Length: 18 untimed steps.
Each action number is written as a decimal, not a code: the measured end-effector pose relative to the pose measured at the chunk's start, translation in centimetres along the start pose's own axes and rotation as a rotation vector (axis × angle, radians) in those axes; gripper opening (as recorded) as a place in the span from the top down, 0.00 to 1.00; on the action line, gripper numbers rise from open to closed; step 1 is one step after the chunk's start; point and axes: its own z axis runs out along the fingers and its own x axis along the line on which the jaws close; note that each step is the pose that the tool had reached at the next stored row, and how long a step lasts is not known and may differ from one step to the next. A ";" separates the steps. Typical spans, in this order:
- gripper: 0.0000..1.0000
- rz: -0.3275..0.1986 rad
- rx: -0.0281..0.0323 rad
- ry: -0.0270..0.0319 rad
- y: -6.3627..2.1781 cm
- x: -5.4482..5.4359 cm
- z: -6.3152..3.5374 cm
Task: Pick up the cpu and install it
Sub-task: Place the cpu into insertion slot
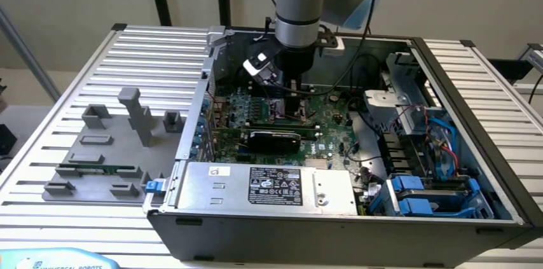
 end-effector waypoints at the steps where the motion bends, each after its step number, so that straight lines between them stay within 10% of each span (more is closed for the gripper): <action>1: 0.45 0.005 0.0001 -0.0006 0.00 0.0 0.02; 18: 0.45 0.018 0.0003 -0.0029 -0.01 0.0 0.38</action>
